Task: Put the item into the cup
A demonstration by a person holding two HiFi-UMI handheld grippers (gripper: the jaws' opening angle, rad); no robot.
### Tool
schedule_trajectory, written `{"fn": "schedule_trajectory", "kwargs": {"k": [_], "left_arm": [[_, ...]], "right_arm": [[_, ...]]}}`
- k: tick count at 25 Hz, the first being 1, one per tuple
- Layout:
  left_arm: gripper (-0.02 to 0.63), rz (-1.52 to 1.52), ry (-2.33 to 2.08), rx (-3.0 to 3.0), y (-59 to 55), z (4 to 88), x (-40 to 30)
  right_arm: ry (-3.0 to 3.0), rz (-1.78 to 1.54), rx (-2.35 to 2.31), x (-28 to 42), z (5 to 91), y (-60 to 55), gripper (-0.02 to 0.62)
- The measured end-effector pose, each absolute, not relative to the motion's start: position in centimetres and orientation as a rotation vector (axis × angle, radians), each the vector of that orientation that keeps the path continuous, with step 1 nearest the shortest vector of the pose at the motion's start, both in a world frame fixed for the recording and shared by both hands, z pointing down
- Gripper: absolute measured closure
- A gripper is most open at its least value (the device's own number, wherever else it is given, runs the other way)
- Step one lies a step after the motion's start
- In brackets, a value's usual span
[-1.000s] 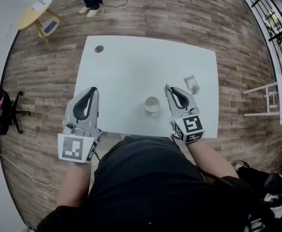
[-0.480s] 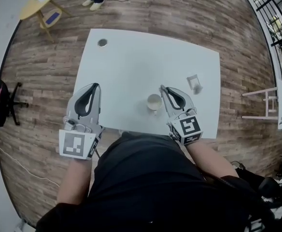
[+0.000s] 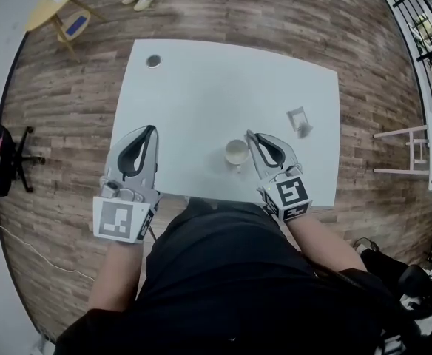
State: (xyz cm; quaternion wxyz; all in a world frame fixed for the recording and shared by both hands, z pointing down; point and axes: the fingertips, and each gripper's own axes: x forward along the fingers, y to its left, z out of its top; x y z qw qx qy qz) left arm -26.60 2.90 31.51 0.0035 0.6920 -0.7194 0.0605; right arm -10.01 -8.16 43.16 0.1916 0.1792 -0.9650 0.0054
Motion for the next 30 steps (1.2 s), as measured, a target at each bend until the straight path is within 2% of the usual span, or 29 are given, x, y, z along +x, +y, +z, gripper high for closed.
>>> {"fn": "schedule_trajectory", "kwargs": {"k": [23,30], "left_arm": [[0.607,0.285,-2.063,2.169,0.5,35.9,-26.0],[0.607,0.232,-2.036,2.107,0.2,36.5,-25.5]], "right_arm": [[-2.650,0.169,0.480,-10.5,47.8,-6.8,0.551],[-2.635,0.189,0.464,-10.5,48.7,-6.2,0.552]]}}
